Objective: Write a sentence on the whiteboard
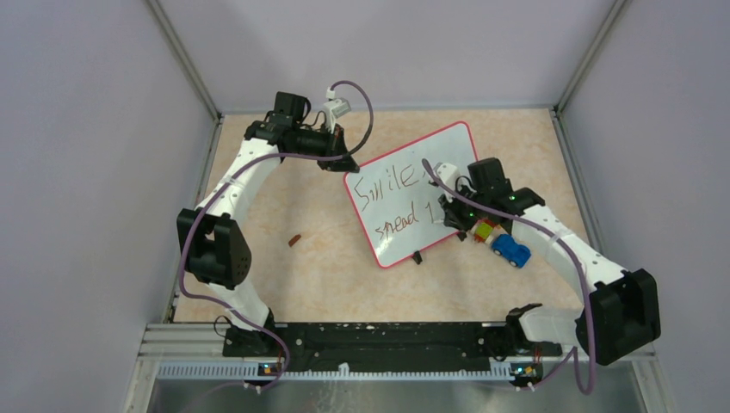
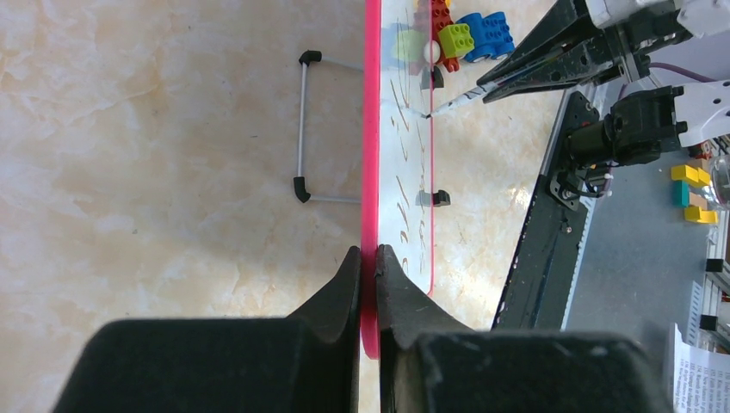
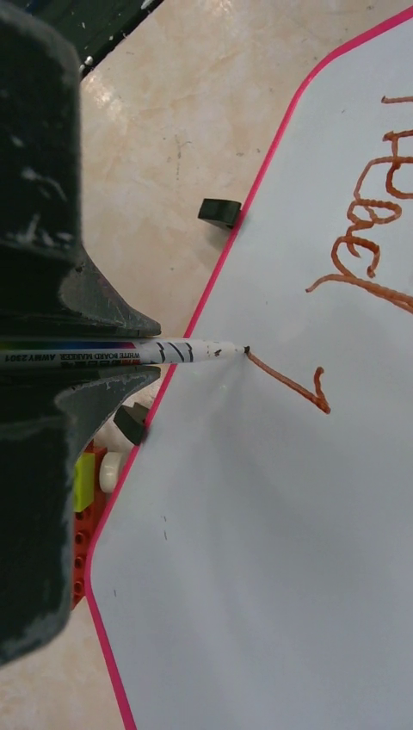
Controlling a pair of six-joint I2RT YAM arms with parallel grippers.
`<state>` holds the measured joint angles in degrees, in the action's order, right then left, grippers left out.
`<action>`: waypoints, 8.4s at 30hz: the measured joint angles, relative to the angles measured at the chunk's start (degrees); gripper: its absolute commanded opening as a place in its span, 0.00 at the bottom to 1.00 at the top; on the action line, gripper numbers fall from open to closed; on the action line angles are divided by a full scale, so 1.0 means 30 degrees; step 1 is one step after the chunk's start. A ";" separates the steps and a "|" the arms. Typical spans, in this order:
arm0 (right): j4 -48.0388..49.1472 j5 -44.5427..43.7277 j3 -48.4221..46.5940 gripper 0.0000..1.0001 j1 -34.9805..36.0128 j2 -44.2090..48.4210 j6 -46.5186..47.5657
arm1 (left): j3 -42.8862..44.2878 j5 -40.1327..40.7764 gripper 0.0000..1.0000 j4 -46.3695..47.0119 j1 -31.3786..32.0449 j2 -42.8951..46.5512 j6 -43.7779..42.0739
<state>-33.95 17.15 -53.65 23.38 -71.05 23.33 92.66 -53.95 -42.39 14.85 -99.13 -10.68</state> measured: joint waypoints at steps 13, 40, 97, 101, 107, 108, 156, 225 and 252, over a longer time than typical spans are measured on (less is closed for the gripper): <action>0.0415 0.0175 -0.1712 0.00 0.1224 -0.0036 -0.0860 | 0.0000 -0.0058 0.00 -0.0015 0.0000 0.0000 0.0000; 0.0299 -0.0685 -0.2259 0.00 0.0423 -0.0087 -0.0590 | 0.0000 -0.0066 0.00 -0.0015 0.0000 0.0000 0.0000; -0.0131 -0.1158 -0.0918 0.00 -0.0612 0.0022 0.0189 | 0.0000 -0.0058 0.00 -0.0007 0.0000 0.0000 0.0000; 0.0095 -0.1239 -0.1399 0.00 -0.0634 0.0015 0.0182 | 0.0000 -0.0058 0.00 -0.0015 0.0000 0.0000 0.0000; 0.0430 -0.1042 -0.1559 0.00 -0.0576 0.0007 0.0131 | 0.0000 -0.0058 0.00 -0.0015 0.0000 0.0000 0.0000; 0.0437 -0.0984 -0.1559 0.00 -0.0510 0.0007 0.0066 | 0.0000 -0.0058 0.00 -0.0015 0.0000 0.0000 0.0000; -0.0350 0.1610 -0.0627 0.00 -0.2521 0.1027 -0.0648 | -0.0219 -0.0073 0.00 0.0284 -0.0029 0.0007 0.0000; 0.0452 0.0597 -0.0612 0.00 -0.2725 0.0036 -0.0255 | -0.0219 -0.0044 0.00 0.0350 -0.0029 0.0007 0.0000; 0.0554 -0.0102 -0.0991 0.00 -0.2885 0.0007 -0.0255 | -0.0219 -0.0029 0.00 0.0335 -0.0029 0.0007 -0.0015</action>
<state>-32.29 16.84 -56.62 14.72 -71.02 22.57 92.01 -54.04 -41.39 14.76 -99.11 -10.72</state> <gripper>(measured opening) 0.096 0.090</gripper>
